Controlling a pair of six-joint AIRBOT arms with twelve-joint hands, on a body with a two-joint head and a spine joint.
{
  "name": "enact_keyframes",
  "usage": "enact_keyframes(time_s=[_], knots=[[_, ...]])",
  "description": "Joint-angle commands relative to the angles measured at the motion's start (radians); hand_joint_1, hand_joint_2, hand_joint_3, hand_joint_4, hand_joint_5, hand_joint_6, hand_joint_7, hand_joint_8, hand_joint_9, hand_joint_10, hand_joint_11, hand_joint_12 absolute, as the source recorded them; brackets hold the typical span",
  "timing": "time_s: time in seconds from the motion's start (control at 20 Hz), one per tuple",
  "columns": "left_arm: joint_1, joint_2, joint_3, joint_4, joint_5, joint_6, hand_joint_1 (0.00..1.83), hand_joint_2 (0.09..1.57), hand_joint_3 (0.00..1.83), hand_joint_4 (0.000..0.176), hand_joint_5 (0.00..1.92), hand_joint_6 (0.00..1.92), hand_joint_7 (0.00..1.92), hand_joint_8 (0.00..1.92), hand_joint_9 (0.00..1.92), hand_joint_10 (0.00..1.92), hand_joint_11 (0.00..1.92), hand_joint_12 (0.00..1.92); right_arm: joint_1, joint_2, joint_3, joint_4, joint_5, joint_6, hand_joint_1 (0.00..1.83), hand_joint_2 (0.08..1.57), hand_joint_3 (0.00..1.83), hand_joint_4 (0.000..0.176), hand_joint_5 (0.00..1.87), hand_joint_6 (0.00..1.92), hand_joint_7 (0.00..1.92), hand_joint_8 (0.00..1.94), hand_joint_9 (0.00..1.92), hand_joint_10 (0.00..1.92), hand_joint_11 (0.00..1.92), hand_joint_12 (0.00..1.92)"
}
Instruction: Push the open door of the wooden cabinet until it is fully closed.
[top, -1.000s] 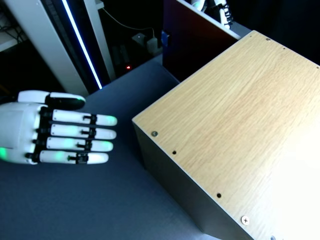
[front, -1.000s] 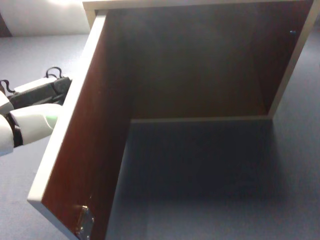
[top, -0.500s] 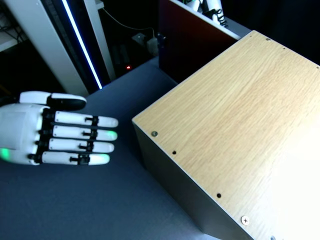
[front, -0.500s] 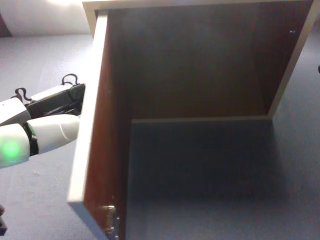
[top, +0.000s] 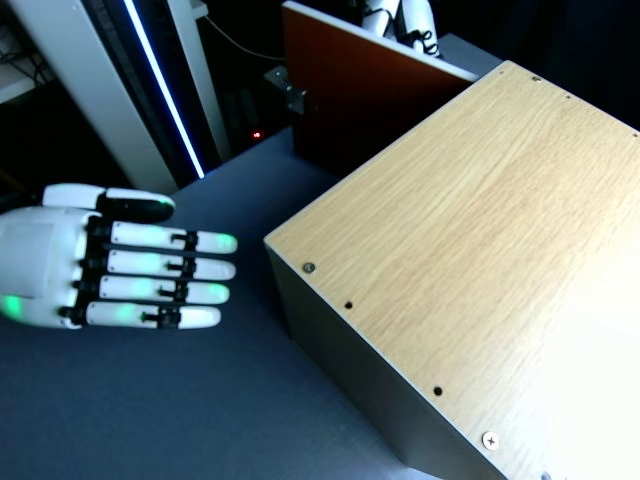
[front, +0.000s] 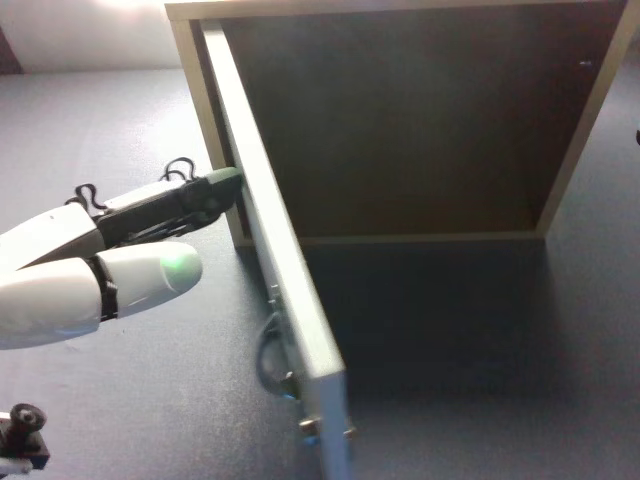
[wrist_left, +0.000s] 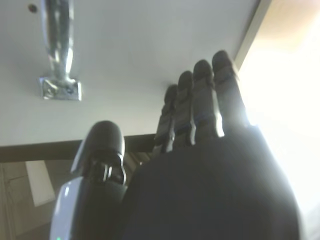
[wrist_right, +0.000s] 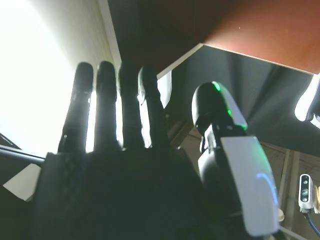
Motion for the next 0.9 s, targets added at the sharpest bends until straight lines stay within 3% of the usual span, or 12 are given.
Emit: enact_keyframes(time_s=[0.0, 0.85], knots=[[-0.018, -0.005, 0.001, 0.007, -0.111, -0.005, 0.0, 1.47, 0.0, 0.0, 0.14, 0.0, 0.17, 0.0, 0.17, 0.0, 0.12, 0.01, 0.005, 0.0, 0.006, 0.026, 0.121, 0.008, 0.27, 1.4, 0.0, 0.0, 0.33, 0.0, 0.31, 0.0, 0.26, 0.0, 0.0, 0.58], [-0.157, -0.13, 0.069, 0.076, -0.034, -0.005, 0.0, 1.49, 0.01, 0.0, 0.15, 0.01, 0.17, 0.0, 0.16, 0.0, 0.09, 0.0, 0.005, 0.0, 0.005, 0.028, 0.124, 0.009, 0.28, 1.42, 0.0, 0.0, 0.33, 0.0, 0.3, 0.0, 0.26, 0.0, 0.0, 0.58]])
